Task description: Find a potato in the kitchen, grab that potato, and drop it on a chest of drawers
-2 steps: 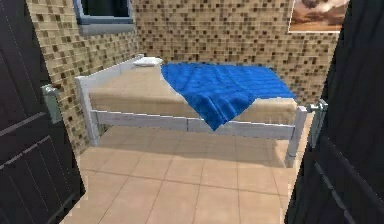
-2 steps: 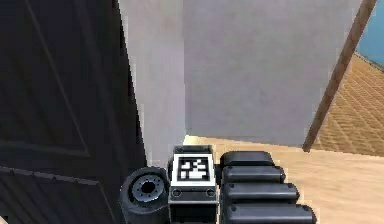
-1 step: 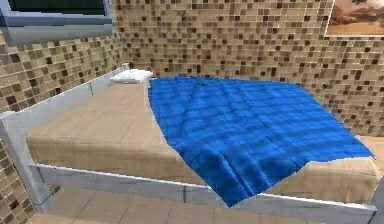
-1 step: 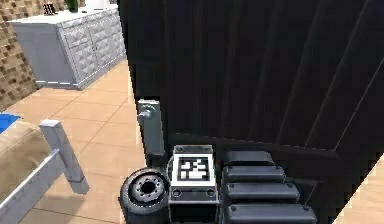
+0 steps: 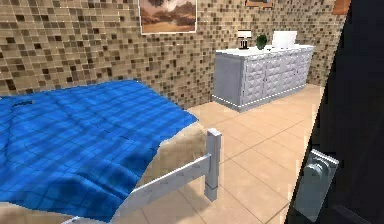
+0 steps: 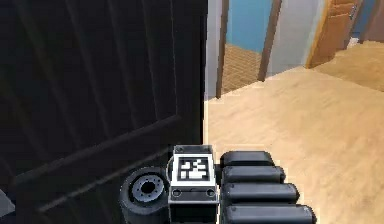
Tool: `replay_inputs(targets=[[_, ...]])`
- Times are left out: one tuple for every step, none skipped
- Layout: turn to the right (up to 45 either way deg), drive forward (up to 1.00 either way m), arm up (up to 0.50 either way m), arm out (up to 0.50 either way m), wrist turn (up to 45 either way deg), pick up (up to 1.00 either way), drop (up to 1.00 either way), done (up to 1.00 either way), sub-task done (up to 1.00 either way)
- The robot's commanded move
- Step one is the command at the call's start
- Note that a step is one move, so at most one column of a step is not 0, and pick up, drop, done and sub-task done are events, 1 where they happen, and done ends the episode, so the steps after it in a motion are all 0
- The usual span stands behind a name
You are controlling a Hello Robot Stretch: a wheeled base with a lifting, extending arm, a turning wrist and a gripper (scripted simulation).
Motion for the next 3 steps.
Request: replay_inputs(targets=[[9.0,0.00,0.00,0.00,0.0,0.00,0.00,0.00,0.00],[0.0,0.95,0.00,0.00,0.0,0.00,0.00,0.00,0.00],[24.0,0.00,0.00,0.00,0.0,0.00,0.00,0.00,0.00]])
